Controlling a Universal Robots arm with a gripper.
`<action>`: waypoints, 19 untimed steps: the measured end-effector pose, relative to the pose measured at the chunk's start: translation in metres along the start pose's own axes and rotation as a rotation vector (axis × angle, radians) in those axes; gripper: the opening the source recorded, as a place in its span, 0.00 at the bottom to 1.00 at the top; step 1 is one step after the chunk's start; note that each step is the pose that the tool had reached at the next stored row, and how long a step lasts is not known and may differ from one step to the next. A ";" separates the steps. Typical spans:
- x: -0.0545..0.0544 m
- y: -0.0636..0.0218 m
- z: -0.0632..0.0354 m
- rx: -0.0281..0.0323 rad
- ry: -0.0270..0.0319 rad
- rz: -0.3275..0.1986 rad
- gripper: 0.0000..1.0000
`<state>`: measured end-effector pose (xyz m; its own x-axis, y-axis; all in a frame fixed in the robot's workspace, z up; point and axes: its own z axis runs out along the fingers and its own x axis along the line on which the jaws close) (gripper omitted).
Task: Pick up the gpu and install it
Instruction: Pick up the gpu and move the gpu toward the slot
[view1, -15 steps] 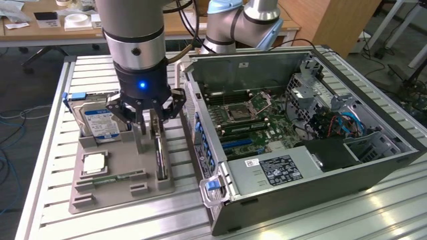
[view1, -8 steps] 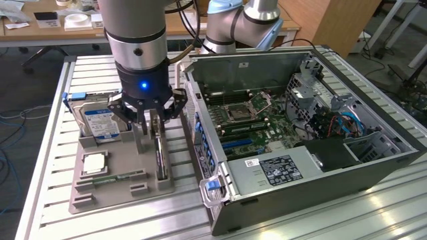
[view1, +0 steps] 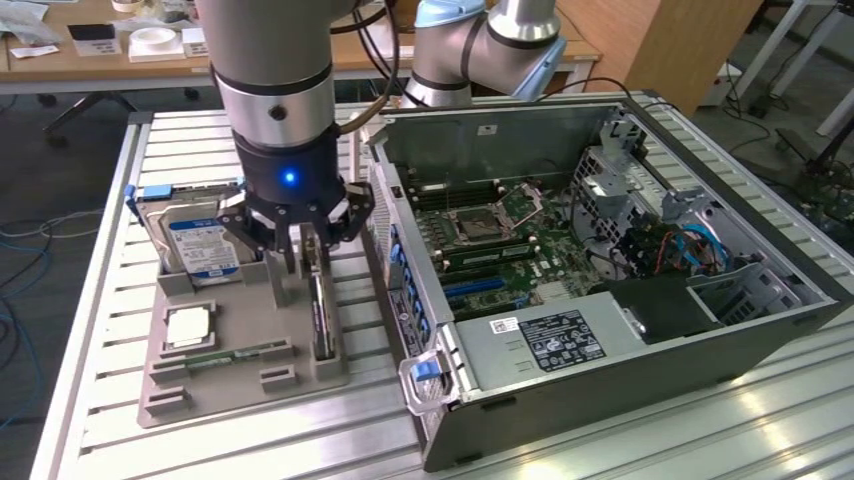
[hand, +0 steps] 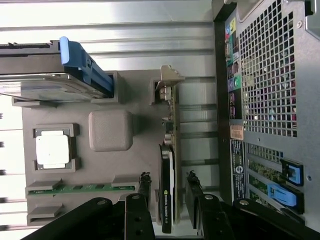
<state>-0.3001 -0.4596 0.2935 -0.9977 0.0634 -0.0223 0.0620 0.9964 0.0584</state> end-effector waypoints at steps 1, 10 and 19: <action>0.000 0.0000 0.0012 0.0000 0.0000 0.000 0.42; 0.000 -0.0004 0.0075 0.0002 0.0000 0.000 0.42; 0.000 -0.0006 0.0100 0.0001 -0.0001 0.000 0.42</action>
<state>-0.3001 -0.4596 0.2836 -0.9977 0.0634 -0.0224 0.0620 0.9964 0.0584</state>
